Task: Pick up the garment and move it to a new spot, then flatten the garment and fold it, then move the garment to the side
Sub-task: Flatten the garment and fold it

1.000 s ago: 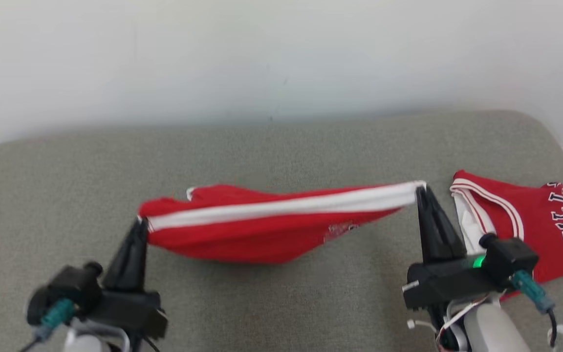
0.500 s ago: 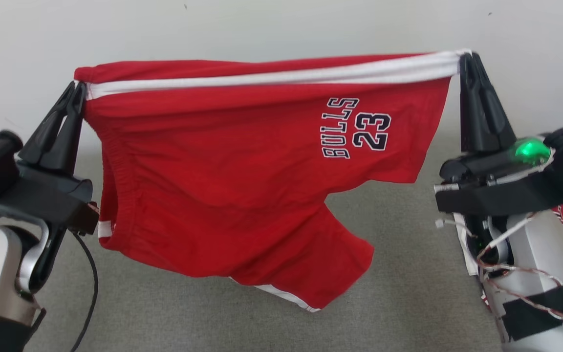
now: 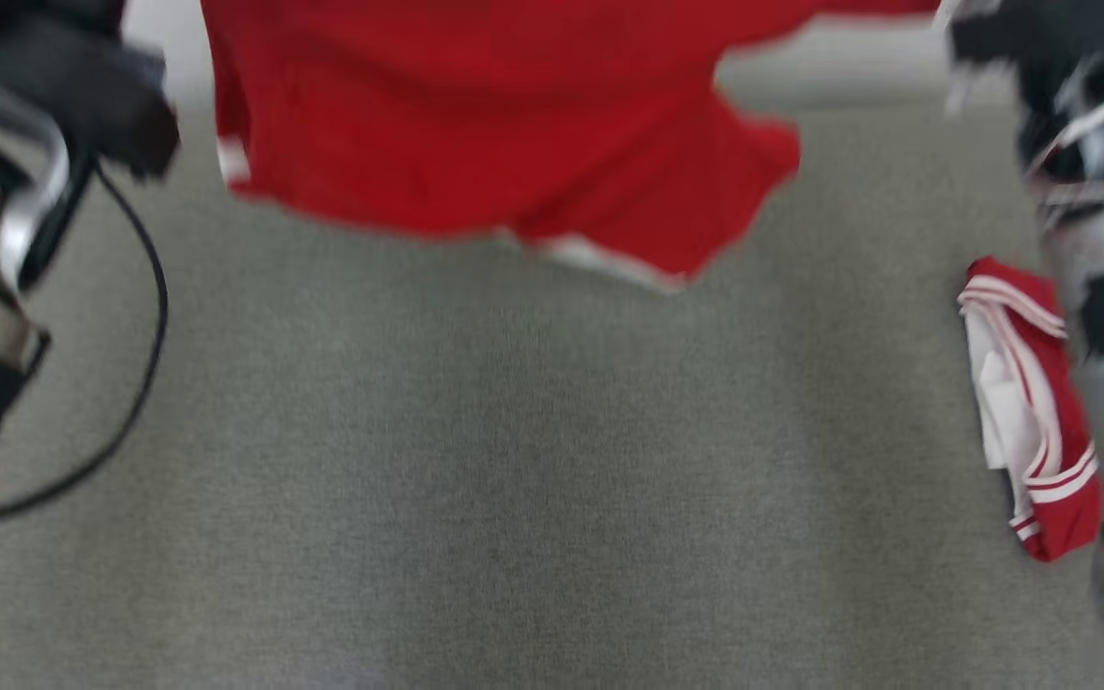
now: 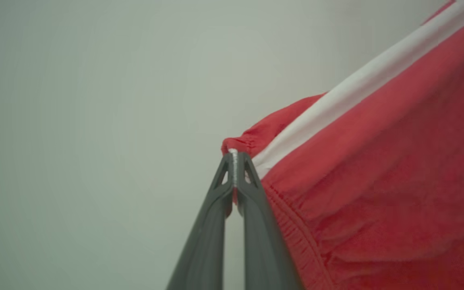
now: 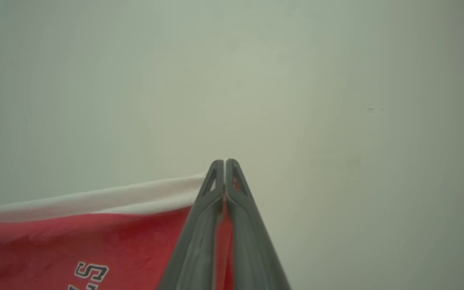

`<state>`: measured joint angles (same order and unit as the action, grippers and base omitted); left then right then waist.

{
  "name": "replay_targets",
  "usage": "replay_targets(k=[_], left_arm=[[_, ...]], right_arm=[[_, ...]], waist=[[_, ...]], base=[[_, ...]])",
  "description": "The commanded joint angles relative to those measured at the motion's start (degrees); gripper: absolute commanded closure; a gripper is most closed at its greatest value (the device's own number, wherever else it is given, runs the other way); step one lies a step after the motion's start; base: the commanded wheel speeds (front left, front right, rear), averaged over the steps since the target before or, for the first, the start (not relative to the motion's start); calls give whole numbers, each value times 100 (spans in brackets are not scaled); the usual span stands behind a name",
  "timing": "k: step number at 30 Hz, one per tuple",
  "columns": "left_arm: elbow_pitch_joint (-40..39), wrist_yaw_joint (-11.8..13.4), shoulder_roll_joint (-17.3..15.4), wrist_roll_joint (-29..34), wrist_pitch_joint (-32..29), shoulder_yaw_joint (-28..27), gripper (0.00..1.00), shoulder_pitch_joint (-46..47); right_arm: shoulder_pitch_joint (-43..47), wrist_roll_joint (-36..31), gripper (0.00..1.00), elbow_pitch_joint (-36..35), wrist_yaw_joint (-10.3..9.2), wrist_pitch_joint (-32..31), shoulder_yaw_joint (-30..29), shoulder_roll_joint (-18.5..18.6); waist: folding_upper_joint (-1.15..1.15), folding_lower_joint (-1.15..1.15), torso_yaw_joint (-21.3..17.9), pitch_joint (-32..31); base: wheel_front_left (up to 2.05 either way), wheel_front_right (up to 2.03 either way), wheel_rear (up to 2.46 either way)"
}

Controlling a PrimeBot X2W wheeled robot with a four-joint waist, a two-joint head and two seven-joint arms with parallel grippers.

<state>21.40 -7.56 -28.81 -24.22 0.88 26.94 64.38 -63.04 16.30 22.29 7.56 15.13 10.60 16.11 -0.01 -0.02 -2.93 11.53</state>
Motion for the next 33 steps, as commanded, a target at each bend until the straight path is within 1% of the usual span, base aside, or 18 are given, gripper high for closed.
replay_targets(k=[1,5,8,11,13,16,19,20,23,29,33], left_arm=[[81,16,56,87,37,49,100,200],[599,17,101,320,329,301,100,1433],[958,17,136,450,735,489,100,2123],[1362,17,251,432,1123,528,100,2392],[1619,17,272,406,1266,586,100,2308],[1988,17,437,163,1383,567,100,1880],[2180,17,590,-21,1426,634,100,1390],[2194,17,637,-93,1432,632,100,1222],[2066,17,841,-265,1427,400,100,525],[1873,15,1257,-241,1412,-19,100,-1063],[1908,14,1461,-171,1396,-121,100,-2052]], right_arm=[[-185,-125,100,66,-15,-3,-36,62],[-1189,-578,100,365,-15,-3,-140,218],[-1625,-807,100,537,-15,-3,-284,335],[-1770,-865,100,606,-16,-3,-443,404],[-1608,-832,100,584,-16,-3,-474,336],[-1188,-679,100,356,-16,-3,-370,313],[-570,-516,100,130,-16,-2,-266,329],[-347,-435,100,73,-16,-1,-274,311],[412,-304,100,-118,-16,-1,-295,286],[1913,-154,100,-489,-16,-2,-545,57],[2759,-166,100,-633,-15,-2,-500,-107]], waist=[[1,2,-38,1334],[1,2,-114,1815],[1,2,-162,2047],[1,2,-194,2218],[1,2,-234,2299],[1,2,-268,2396],[1,2,-280,2422],[1,2,-283,2426],[1,2,-252,2363],[1,2,-248,1962],[1,2,-286,1531]], base=[[0,0,0],[0,0,0],[0,0,0],[0,0,0],[0,0,0],[0,0,0],[0,0,0],[0,0,0],[0,0,0],[0,0,0],[0,0,0]])
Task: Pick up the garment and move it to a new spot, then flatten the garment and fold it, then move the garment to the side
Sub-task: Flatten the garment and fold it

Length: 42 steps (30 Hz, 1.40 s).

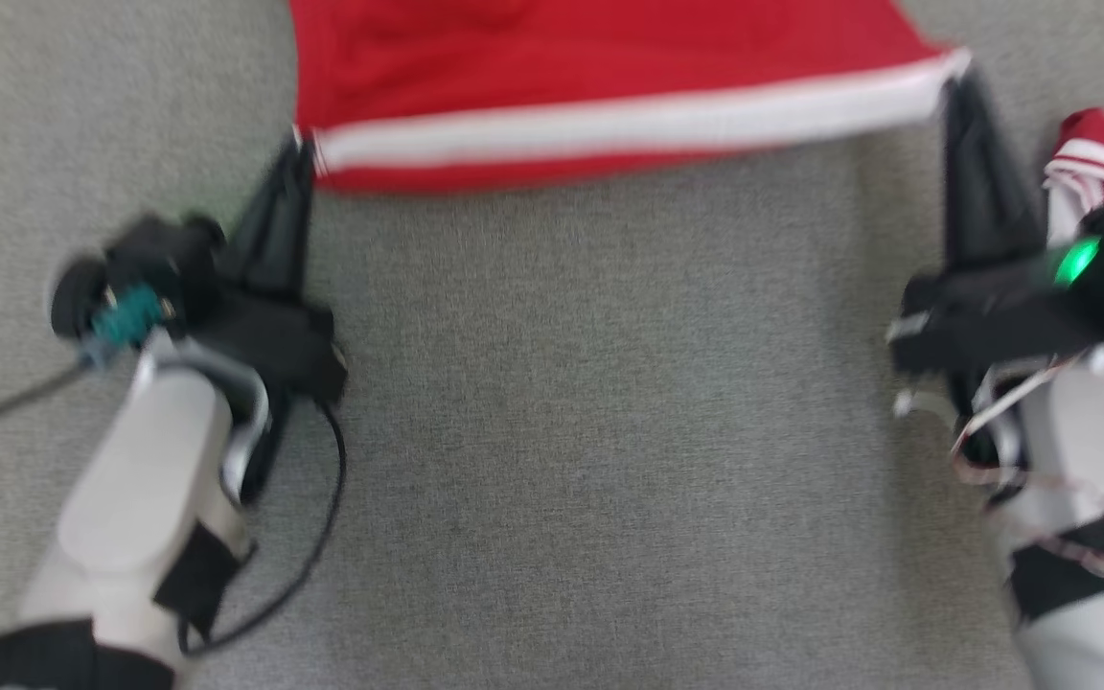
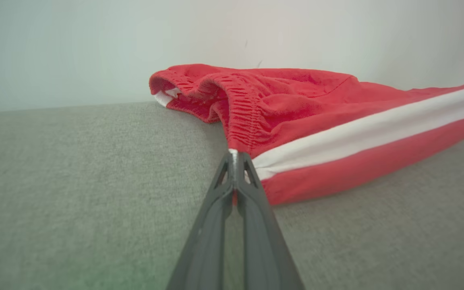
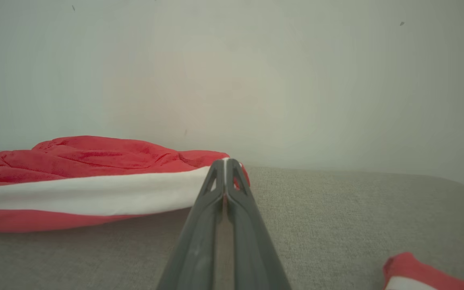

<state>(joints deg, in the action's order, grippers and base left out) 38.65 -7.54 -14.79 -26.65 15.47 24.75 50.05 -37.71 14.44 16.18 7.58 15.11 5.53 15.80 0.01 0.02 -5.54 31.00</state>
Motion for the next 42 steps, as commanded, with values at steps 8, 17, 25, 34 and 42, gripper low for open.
replay_targets(k=[8,17,25,34,42], left_arm=[[33,12,228,-11,-65,-233,100,-2017],[-208,16,398,-83,-59,-745,100,-3368],[-364,21,571,-116,-37,-1037,100,-4484],[-577,33,729,-151,-27,-1305,100,-5385],[-633,31,761,-119,-27,-1349,100,-5674]], right_arm=[[1614,205,100,66,-16,0,29,-426],[2799,216,100,346,-18,2,-287,-624],[3731,91,100,415,-22,4,-615,-786],[4408,-10,100,434,-28,5,-745,-847],[4747,-28,100,353,-29,4,-646,-950]], waist=[[-1,-2,-104,-1410],[-1,-2,-113,-2417],[-1,-2,-93,-3147],[-1,-2,-39,-3560],[-1,-2,78,-3687]], base=[[0,0,0],[0,0,0],[0,0,0],[0,0,0],[0,0,0]])
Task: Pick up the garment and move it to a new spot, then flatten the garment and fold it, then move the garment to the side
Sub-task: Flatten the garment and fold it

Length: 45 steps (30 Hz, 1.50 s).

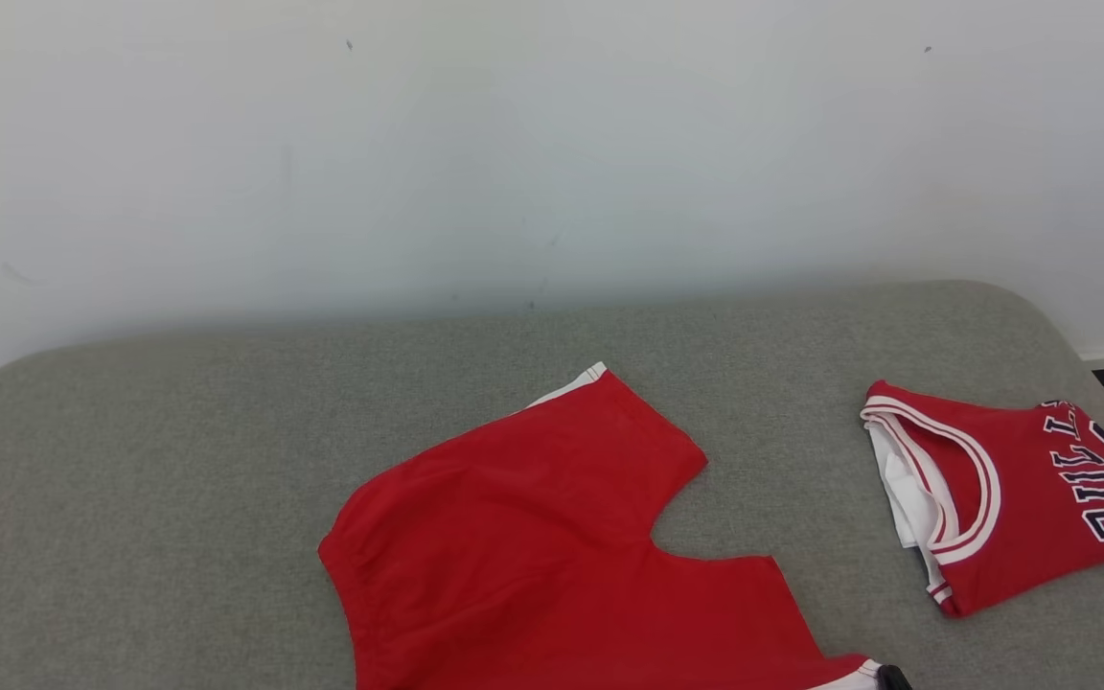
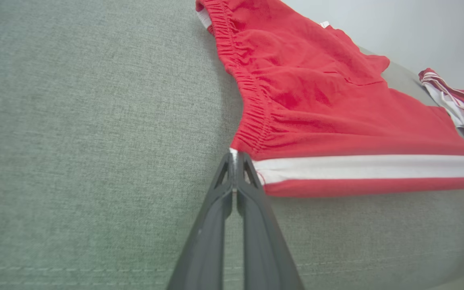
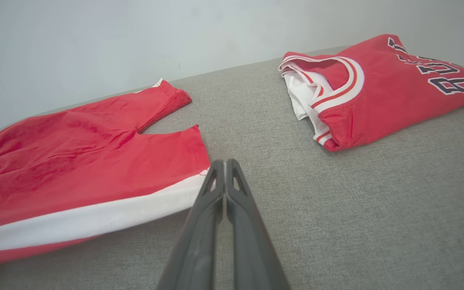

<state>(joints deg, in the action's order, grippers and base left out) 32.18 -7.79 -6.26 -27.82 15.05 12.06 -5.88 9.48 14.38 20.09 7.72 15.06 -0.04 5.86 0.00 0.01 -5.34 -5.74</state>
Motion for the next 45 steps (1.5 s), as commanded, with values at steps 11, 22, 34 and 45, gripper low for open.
replay_targets(k=[11,22,34,45], left_arm=[[-379,43,-94,112,16,90,100,446],[-653,40,10,188,16,268,100,1504],[-505,39,288,142,16,480,100,3083],[-551,39,336,206,16,290,100,3436]], right_arm=[[-714,-144,100,-158,-36,9,44,219],[-2495,-405,100,582,-35,8,215,545],[-4765,-760,100,1697,-31,5,276,943],[-5640,-965,100,2130,-32,5,500,969]], waist=[[0,-1,528,335],[0,-1,986,1054],[0,-1,1373,2448],[0,-1,1521,2981]], base=[[0,0,0],[0,0,0],[0,0,0],[0,0,0]])
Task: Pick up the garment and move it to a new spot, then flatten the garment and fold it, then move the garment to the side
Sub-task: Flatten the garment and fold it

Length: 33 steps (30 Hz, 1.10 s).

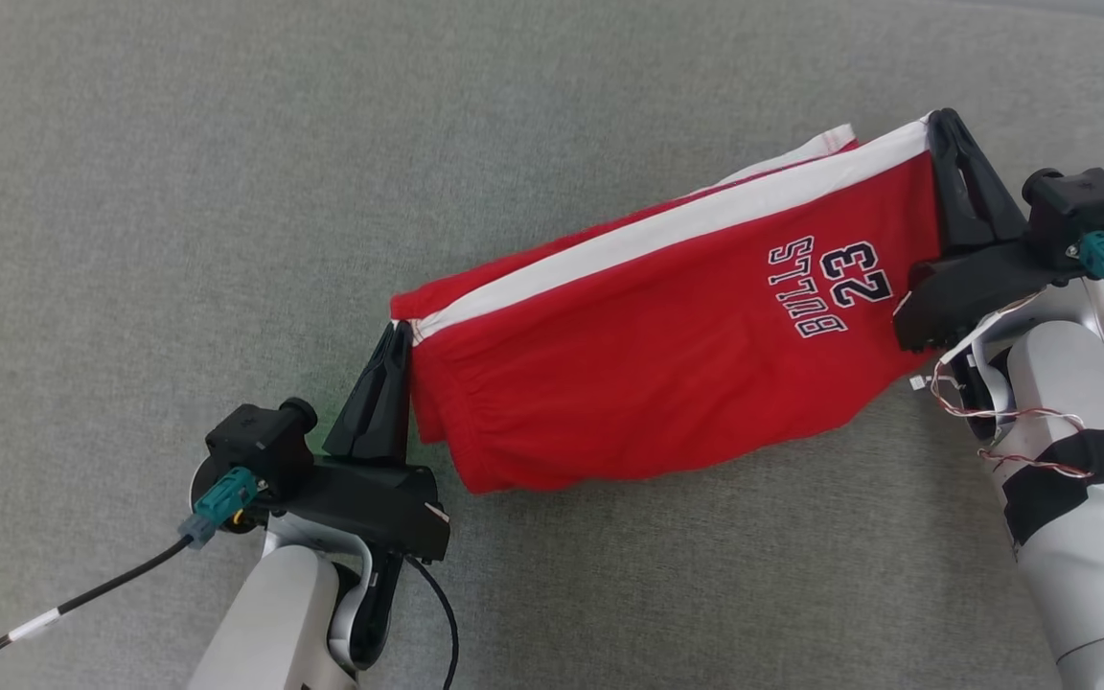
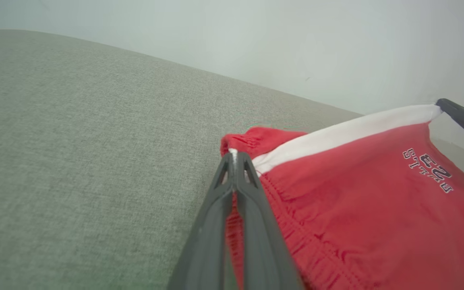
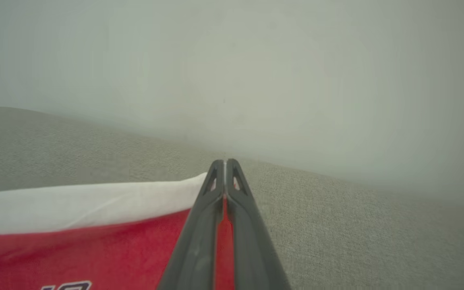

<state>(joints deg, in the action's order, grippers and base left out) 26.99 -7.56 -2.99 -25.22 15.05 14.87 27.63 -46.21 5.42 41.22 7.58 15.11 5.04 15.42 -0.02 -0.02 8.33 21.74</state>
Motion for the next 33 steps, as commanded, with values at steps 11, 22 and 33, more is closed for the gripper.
replay_targets(k=[11,22,33], left_arm=[[-326,15,9,126,16,-8,0,-120],[-570,90,12,359,16,-384,0,-689],[-606,96,10,452,16,-400,0,-994]], right_arm=[[56,66,0,-138,-16,0,-154,-137],[1041,536,0,-567,-16,0,-363,-181],[1359,1012,0,616,-16,-7,-67,-296]], waist=[[2,2,99,198],[2,2,-43,-214],[2,2,9,-376]], base=[[0,0,0],[0,0,0],[0,0,0]])
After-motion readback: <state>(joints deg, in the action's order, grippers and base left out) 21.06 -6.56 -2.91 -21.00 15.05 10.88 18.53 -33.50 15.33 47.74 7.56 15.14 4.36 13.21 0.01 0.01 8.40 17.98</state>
